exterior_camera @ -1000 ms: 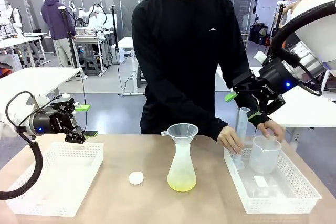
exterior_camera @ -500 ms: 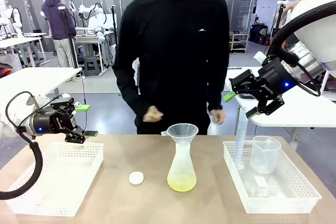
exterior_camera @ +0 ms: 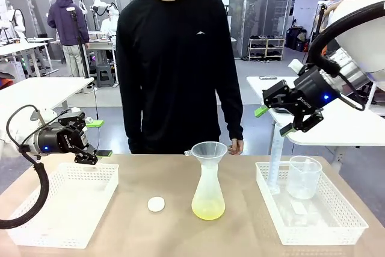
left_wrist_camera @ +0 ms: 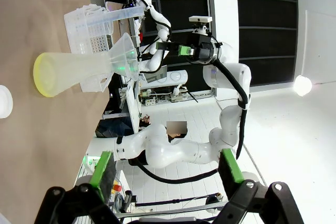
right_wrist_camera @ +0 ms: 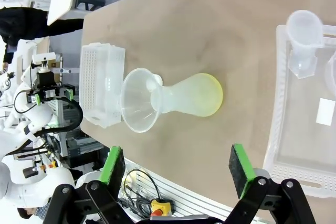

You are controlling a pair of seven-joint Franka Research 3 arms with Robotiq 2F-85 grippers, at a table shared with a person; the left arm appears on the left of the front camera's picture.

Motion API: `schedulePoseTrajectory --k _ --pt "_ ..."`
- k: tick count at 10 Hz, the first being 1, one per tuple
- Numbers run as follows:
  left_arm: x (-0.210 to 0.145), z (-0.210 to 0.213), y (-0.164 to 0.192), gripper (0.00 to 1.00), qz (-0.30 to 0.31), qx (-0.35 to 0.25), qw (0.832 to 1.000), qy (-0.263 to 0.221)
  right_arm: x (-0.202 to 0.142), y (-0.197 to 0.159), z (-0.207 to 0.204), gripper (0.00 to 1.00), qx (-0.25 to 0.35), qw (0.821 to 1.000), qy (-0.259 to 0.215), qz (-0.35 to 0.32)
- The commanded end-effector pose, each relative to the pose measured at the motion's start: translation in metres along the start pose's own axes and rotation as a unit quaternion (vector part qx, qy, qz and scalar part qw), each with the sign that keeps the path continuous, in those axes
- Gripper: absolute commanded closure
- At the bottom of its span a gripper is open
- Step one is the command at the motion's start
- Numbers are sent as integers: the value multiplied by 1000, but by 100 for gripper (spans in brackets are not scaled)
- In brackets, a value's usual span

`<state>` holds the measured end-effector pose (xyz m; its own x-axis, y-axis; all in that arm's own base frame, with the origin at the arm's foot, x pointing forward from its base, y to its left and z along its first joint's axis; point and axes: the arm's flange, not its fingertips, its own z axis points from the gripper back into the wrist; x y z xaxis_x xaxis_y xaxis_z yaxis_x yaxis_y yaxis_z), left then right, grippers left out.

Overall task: Prepare the solutions needed for the experiment.
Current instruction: Once the solution is in the Big flask , pick up the Plastic Funnel and place it back into the right Organizing basket.

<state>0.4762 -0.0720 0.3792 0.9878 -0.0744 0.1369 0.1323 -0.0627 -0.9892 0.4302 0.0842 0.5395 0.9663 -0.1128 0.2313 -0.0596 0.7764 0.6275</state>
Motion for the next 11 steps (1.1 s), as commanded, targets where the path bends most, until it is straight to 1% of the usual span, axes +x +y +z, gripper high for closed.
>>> schedulePoseTrajectory --k 1,4,5,8,11 --pt "0 -1 -2 0 2 -3 1000 -2 -4 22 -26 0 -32 999 -6 -18" --pt "0 -1 -2 0 2 -3 1000 -2 1 39 -56 0 -37 999 14 -7" --pt "0 -1 -2 0 2 -3 1000 -2 5 45 -63 0 -45 999 15 -10" --pt "0 -1 -2 0 2 -3 1000 -2 7 59 -78 0 -43 998 39 -12" --pt "0 -1 -2 0 2 -3 1000 -2 10 62 -94 0 -55 997 48 -26"
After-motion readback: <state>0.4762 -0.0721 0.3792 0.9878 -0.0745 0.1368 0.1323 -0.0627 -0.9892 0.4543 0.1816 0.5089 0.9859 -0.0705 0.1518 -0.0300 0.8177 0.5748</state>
